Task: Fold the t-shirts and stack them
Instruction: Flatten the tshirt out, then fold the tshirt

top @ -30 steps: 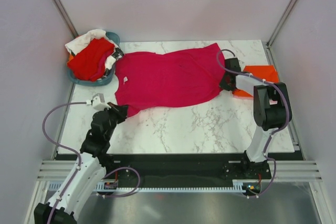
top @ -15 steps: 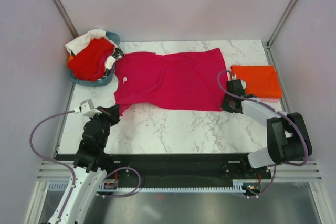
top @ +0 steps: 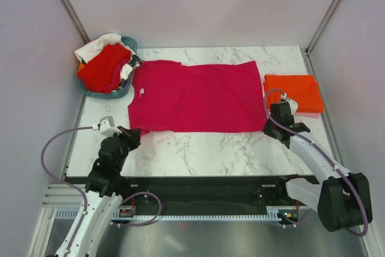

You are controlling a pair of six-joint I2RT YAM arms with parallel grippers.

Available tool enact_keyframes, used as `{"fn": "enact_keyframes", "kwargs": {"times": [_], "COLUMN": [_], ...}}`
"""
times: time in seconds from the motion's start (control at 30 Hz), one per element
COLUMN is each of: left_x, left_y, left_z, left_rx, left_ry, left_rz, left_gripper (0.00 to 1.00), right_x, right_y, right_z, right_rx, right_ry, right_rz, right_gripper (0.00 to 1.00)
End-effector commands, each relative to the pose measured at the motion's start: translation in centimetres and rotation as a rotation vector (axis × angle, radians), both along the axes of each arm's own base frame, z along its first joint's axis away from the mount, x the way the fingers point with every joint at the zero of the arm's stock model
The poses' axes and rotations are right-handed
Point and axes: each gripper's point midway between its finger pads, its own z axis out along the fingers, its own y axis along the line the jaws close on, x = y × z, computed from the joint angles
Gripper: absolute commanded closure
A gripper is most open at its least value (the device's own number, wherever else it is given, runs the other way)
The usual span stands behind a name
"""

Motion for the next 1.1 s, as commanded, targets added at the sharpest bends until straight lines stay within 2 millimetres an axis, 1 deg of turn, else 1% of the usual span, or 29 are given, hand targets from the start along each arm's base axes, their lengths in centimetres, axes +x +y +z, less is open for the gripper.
{"fn": "enact_keyframes", "kwargs": {"times": [0.0,0.03,0.1,0.17,0.23,0.27,0.33,0.37,0.4,0.43,0.47,0.5,0.53,0.57,0.6,0.63,0.67,0.7,0.73,0.77,0.8,0.83,0.87,0.93,1.0,1.03,1.07], "left_x": [-0.1,-0.1,0.1,0.5,1.1,1.6,2.2,2.7,3.1,3.5,3.9,4.5,4.9,5.4,6.1,6.5,6.9,7.5,8.0,8.6,9.0,9.5,10.0,11.0,11.6,12.1,12.7], "left_y": [-0.8,-0.9,-1.2,-1.3,-1.2,-1.3,-1.6,-1.7,-1.8,-1.8,-1.9,-1.9,-1.9,-1.7,-1.7,-1.7,-1.6,-1.5,-1.4,-1.2,-0.8,-0.6,-0.5,-0.3,-0.1,-0.1,0.0], "left_z": [-1.1,-1.2,-1.2,-0.7,0.0,0.7,1.0,2.0,1.7,1.9,2.7,2.9,3.3,3.9,4.3,4.5,4.9,5.4,4.8,5.3,5.5,5.2,6.1,7.0,7.4,8.2,8.3], "left_rx": [0.003,0.007,0.021,0.042,0.098,0.129,0.148,0.158,0.17,0.174,0.175,0.19,0.196,0.208,0.214,0.219,0.228,0.232,0.248,0.265,0.282,0.297,0.31,0.319,0.336,0.334,0.346], "left_ry": [0.057,0.066,0.091,0.104,0.102,0.103,0.118,0.103,0.129,0.126,0.111,0.103,0.089,0.069,0.049,0.04,0.026,0.007,0.028,0.023,0.027,0.043,0.028,0.006,-0.003,-0.032,-0.028], "left_rz": [-0.043,-0.051,-0.068,-0.078,-0.095,-0.108,-0.124,-0.125,-0.129,-0.13,-0.131,-0.125,-0.12,-0.114,-0.104,-0.097,-0.092,-0.078,-0.072,-0.061,-0.031,-0.024,-0.016,0.009,0.024,0.035,0.043], "left_gripper": [0.98,0.98,0.98,0.98,0.98,0.98,0.98,0.98,0.98,0.98,0.98,0.98,0.98,0.98,0.98,0.98,0.98,0.98,0.98,0.98,0.98,0.98,0.98,0.98,0.98,0.98,0.98], "right_x": [-0.9,-0.8,-0.5,0.1,0.8,1.6,2.5,3.4,3.8,4.2,5.1,5.4,6.2,6.5,6.9,7.6,8.0,8.3,8.9,9.2,9.5,10.0,10.3,10.9,11.3,11.6,11.9], "right_y": [-1.4,-1.2,0.1,1.2,1.6,1.8,1.9,2.0,2.1,2.2,2.3,2.3,2.4,2.4,2.3,2.2,2.3,2.2,2.2,2.2,2.3,2.2,2.0,1.7,1.5,1.3,1.1], "right_z": [0.5,0.5,0.4,0.6,0.6,1.6,2.0,2.9,3.3,3.6,4.6,4.4,5.1,4.7,4.7,5.2,4.6,4.5,4.8,4.3,4.2,4.5,4.2,4.4,4.0,4.2,3.7], "right_rx": [-0.015,-0.008,0.044,0.079,0.086,0.085,0.082,0.084,0.083,0.083,0.083,0.078,0.078,0.071,0.066,0.059,0.055,0.052,0.053,0.051,0.053,0.053,0.047,0.042,0.04,0.04,0.038], "right_ry": [-0.023,-0.03,-0.033,-0.035,-0.025,-0.046,-0.049,-0.064,-0.071,-0.074,-0.095,-0.081,-0.097,-0.08,-0.077,-0.089,-0.067,-0.062,-0.068,-0.052,-0.051,-0.057,-0.051,-0.058,-0.051,-0.056,-0.046], "right_rz": [-0.089,-0.081,-0.029,0.018,0.03,0.038,0.042,0.042,0.047,0.049,0.049,0.05,0.047,0.044,0.043,0.038,0.039,0.034,0.031,0.026,0.025,0.017,0.009,-0.012,-0.02,-0.025,-0.033], "right_gripper": [1.0,1.0,1.0,1.0,1.0,1.0,1.0,1.0,1.0,1.0,1.0,1.0,1.0,1.0,1.0,1.0,1.0,1.0,1.0,1.0,1.0,1.0,1.0,1.0,1.0,1.0,1.0]}}
